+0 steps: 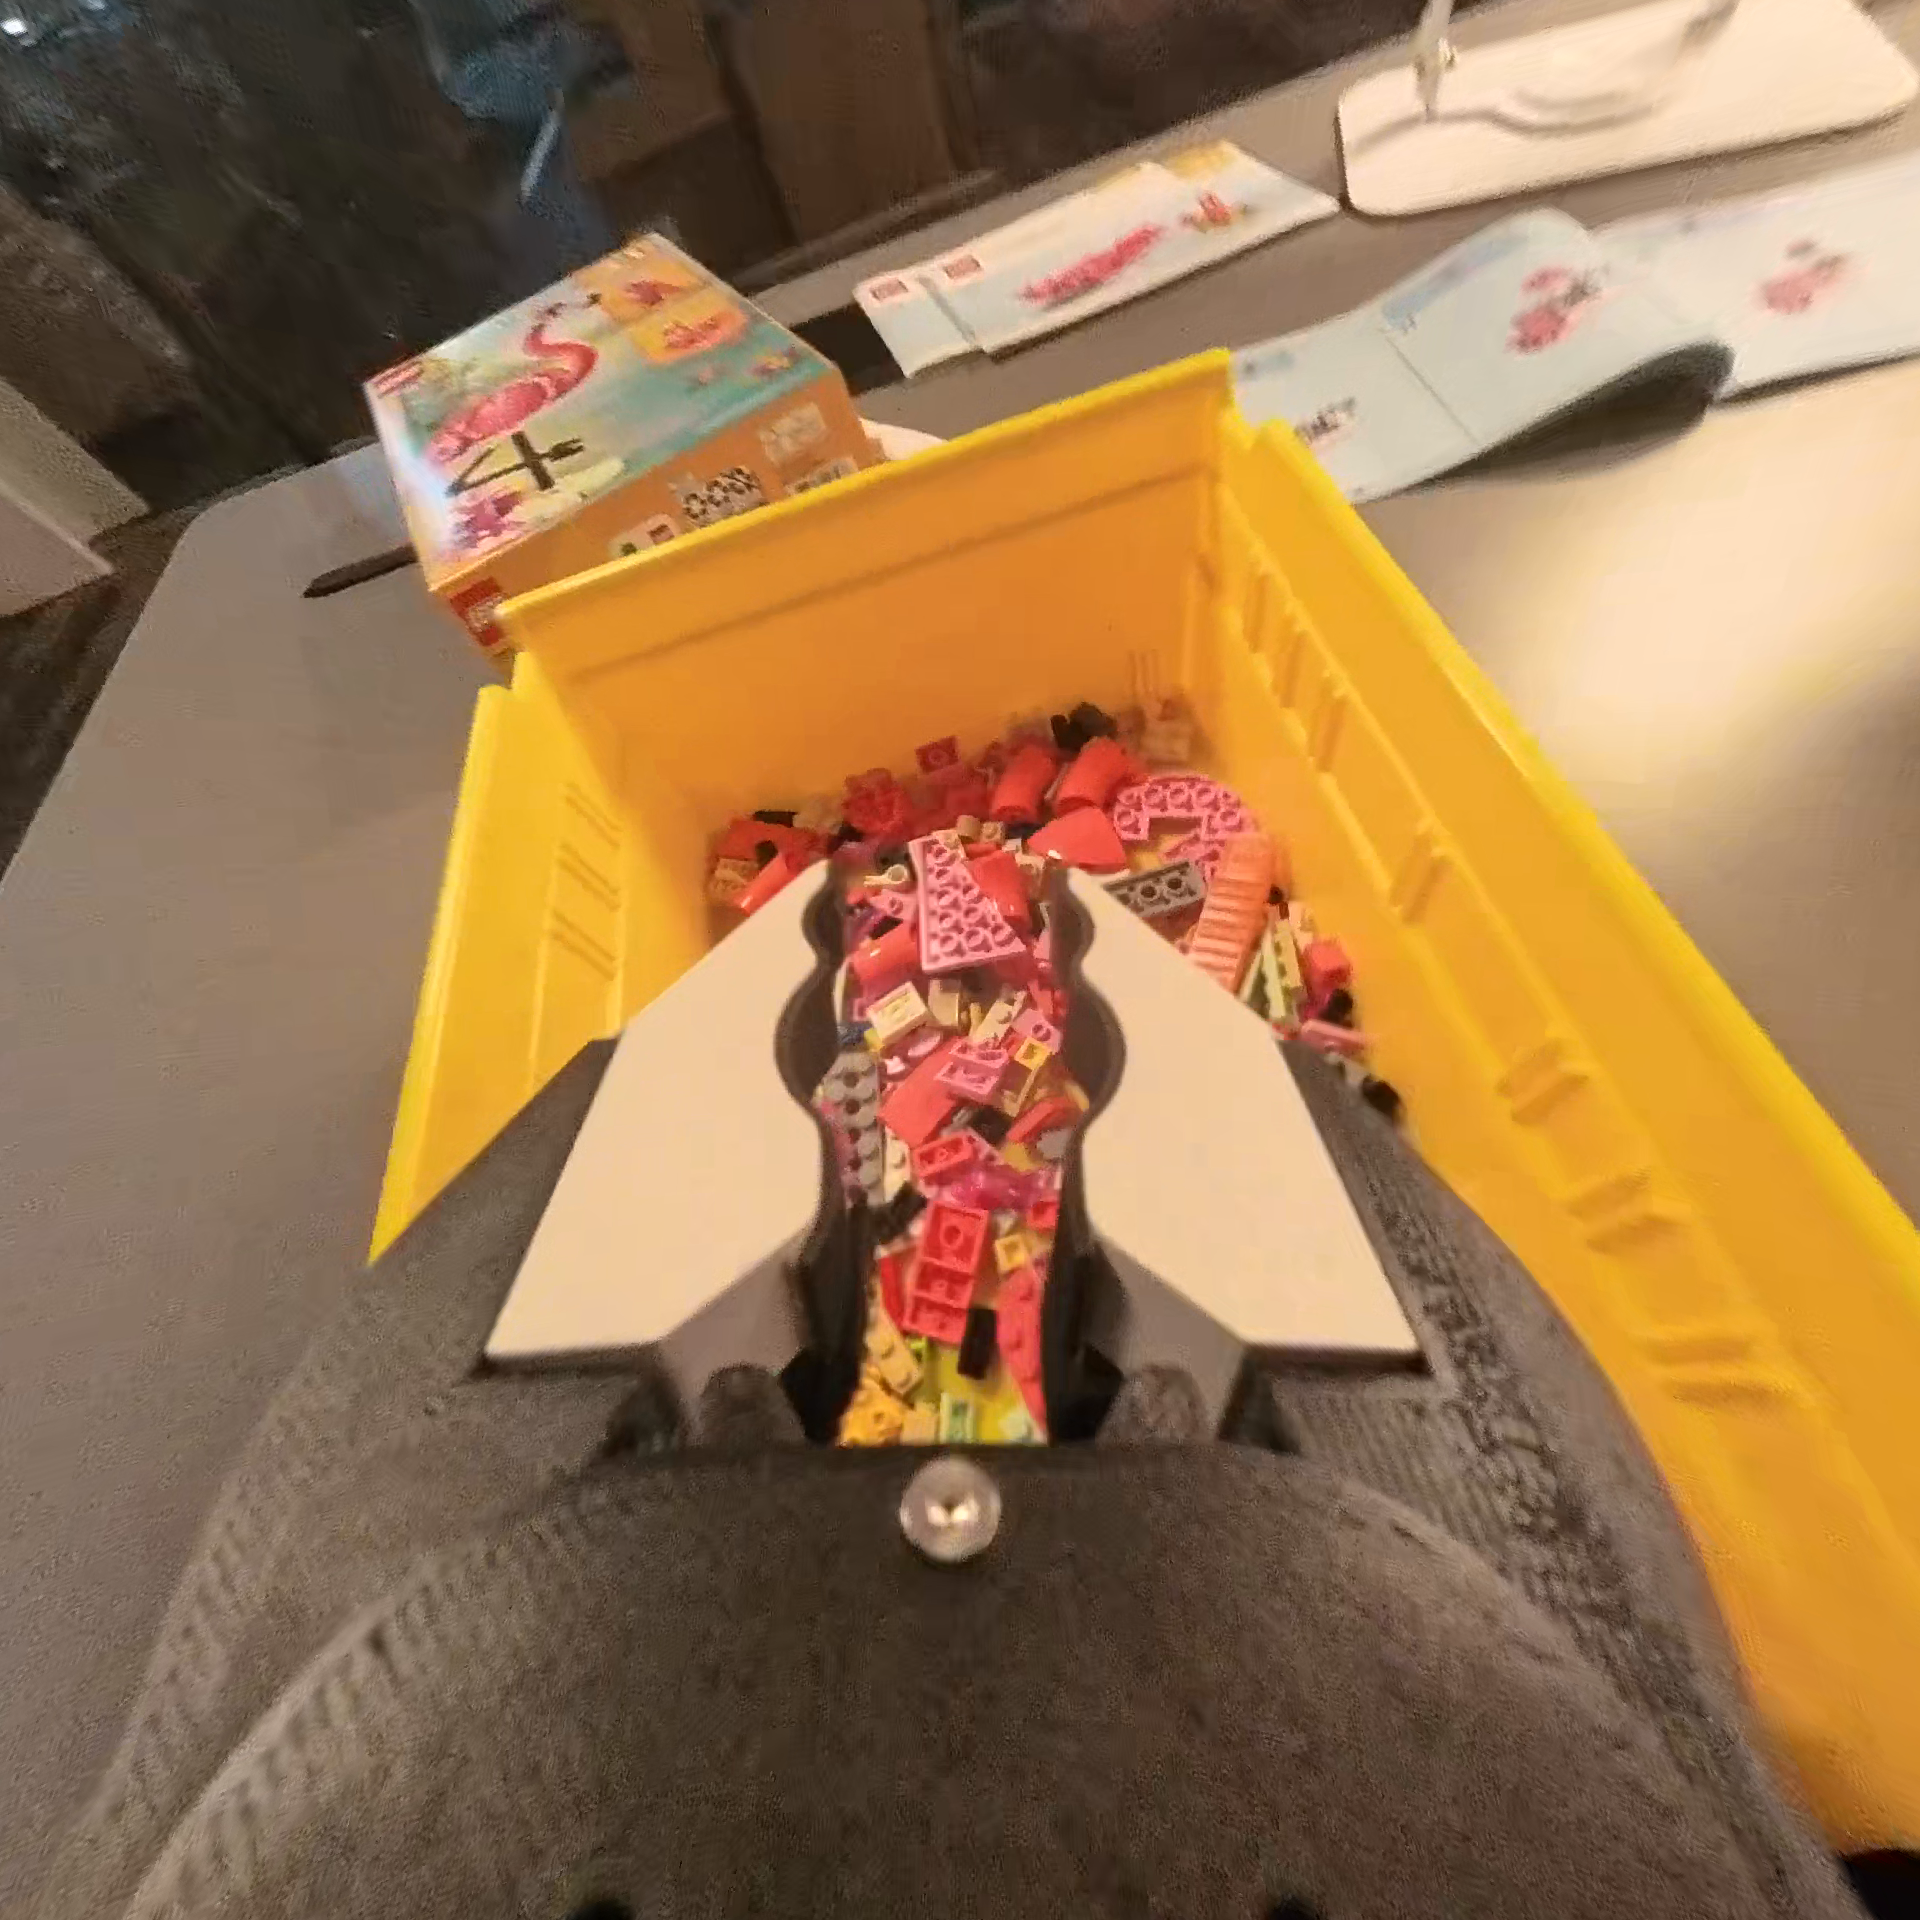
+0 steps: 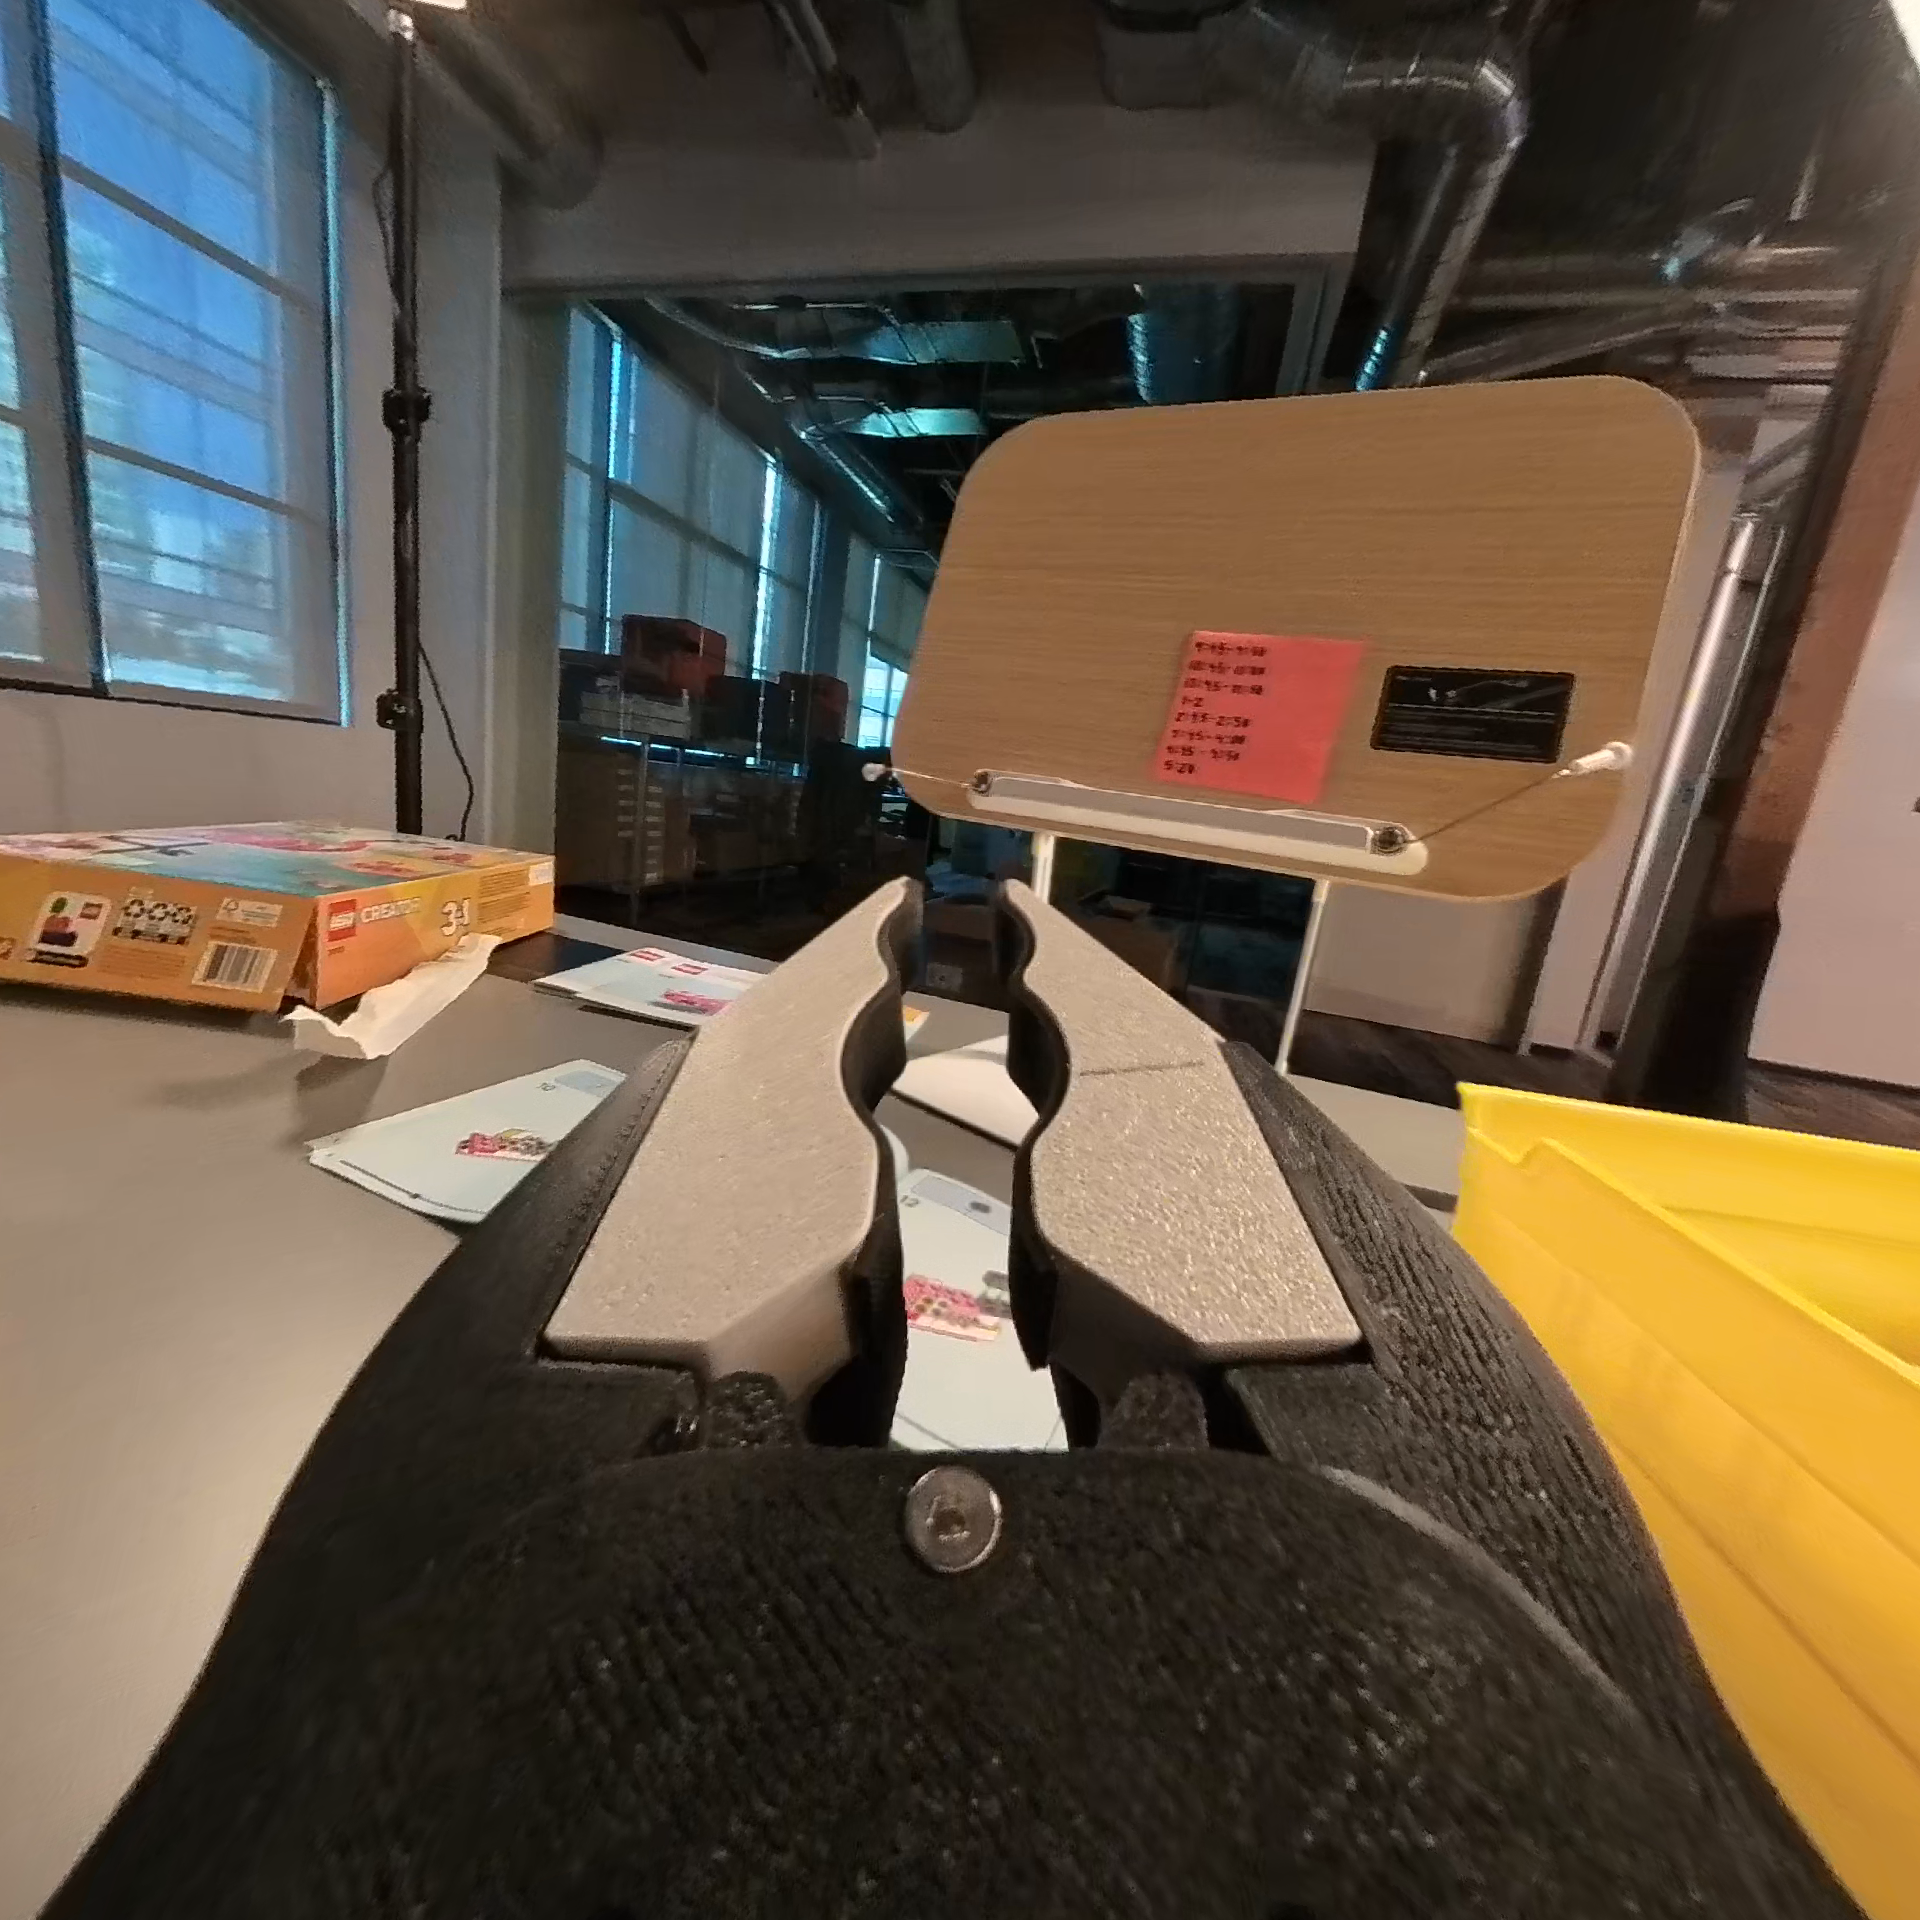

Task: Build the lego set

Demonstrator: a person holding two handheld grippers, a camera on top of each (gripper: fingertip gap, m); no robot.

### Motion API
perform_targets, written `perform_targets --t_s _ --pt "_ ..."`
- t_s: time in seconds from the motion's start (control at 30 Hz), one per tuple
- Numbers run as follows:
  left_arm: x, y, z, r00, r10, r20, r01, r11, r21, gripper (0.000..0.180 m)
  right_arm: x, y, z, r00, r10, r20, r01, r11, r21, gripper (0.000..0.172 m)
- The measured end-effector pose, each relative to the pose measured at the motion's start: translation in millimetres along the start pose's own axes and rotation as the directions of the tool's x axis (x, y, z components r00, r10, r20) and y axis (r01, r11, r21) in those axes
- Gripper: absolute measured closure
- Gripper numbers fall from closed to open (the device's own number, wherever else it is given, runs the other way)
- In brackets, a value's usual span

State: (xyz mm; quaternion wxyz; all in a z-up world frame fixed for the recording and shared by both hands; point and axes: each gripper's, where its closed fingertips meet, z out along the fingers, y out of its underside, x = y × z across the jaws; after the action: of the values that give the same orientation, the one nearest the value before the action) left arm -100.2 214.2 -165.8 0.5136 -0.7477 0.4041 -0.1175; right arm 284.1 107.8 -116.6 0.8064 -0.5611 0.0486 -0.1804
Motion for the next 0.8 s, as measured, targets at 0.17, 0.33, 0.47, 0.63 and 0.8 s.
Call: perform_targets --t_s 0.17,0.33,0.47,0.63,0.8 --pt "-10.2 -8.2 -0.3 0.989 -0.146 -0.008 0.146 0.983 0.113 0.143 5.2 2.2 -0.7 1.000 0.022 -0.019 -0.022 1.000 -0.008 0.162" --pt "-2.0 2.4 16.6 0.980 -0.192 -0.044 0.195 0.975 0.106 0.141 2.5 2.7 -0.6 1.000 0.020 -0.012 -0.020 1.000 -0.010 0.163" --pt "-0.6 5.8 20.2 0.992 -0.126 -0.005 0.126 0.988 0.089 0.143 12.1 5.2 -1.5 0.997 0.049 -0.052 -0.049 0.999 -0.016 0.164" --pt "5.7 14.1 27.6 0.999 -0.022 0.029 0.021 0.999 0.031 0.143 29.8 7.4 -3.8 0.989 0.100 -0.108 -0.102 0.995 -0.012 0.164" --pt "18.0 17.2 29.4 0.988 0.147 0.050 -0.148 0.989 -0.001 0.168 50.1 17.6 -4.1 0.983 0.032 -0.182 -0.045 0.997 -0.068 0.169"
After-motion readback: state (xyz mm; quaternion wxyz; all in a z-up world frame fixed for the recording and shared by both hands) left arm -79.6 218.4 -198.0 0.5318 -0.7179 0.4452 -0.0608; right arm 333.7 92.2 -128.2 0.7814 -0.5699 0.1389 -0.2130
